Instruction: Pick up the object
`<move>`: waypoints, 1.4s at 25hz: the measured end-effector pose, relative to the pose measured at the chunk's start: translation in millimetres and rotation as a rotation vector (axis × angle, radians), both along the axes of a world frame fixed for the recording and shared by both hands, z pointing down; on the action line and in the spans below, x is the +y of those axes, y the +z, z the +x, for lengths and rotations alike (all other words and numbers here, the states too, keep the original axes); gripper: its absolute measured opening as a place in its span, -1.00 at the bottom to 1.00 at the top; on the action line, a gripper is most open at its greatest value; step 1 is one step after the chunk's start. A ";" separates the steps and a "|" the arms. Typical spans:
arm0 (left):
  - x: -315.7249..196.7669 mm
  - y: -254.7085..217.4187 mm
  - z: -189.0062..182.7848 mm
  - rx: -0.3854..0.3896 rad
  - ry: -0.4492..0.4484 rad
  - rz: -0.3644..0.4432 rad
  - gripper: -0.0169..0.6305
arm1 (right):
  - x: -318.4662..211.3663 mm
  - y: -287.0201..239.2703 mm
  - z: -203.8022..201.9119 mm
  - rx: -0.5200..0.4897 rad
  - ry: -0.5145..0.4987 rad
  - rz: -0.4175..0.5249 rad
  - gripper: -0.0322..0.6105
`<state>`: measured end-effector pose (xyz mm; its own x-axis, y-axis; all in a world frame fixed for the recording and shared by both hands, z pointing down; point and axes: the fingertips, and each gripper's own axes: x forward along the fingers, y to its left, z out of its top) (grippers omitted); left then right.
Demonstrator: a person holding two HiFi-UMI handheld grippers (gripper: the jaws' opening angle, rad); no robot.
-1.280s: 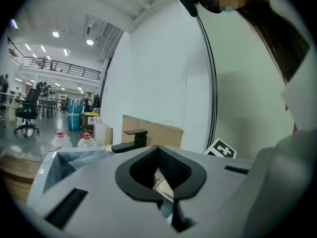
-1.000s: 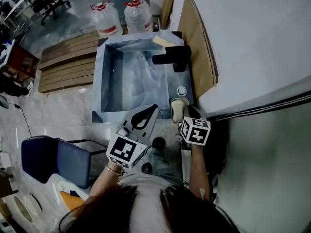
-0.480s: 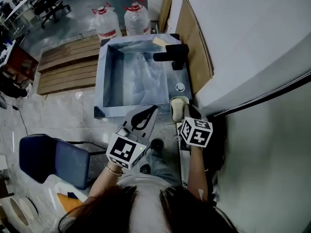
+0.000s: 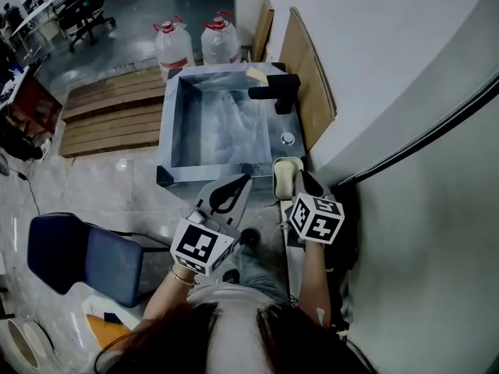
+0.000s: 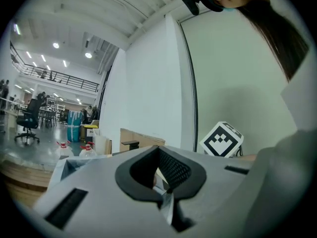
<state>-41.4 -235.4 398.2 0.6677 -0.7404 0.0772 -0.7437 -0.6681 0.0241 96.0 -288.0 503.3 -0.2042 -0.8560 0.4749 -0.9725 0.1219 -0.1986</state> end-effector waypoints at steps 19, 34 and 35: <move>100.3 -26.7 -29.6 0.037 -0.027 0.066 -0.92 | 102.5 -57.5 -30.7 -0.038 -0.014 0.086 -0.79; 148.0 -44.2 -46.6 0.042 -0.025 0.114 -0.92 | 168.8 -103.1 -47.3 -0.051 -0.010 0.166 -0.79; 149.5 -45.6 -46.9 0.043 -0.025 0.117 -0.92 | 172.8 -106.1 -48.5 -0.055 -0.011 0.172 -0.79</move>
<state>-88.3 -85.9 352.7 0.6495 -0.7594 -0.0391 -0.7603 -0.6493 -0.0203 47.5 -115.2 397.3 -0.2351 -0.9214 0.3095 -0.9593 0.1687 -0.2264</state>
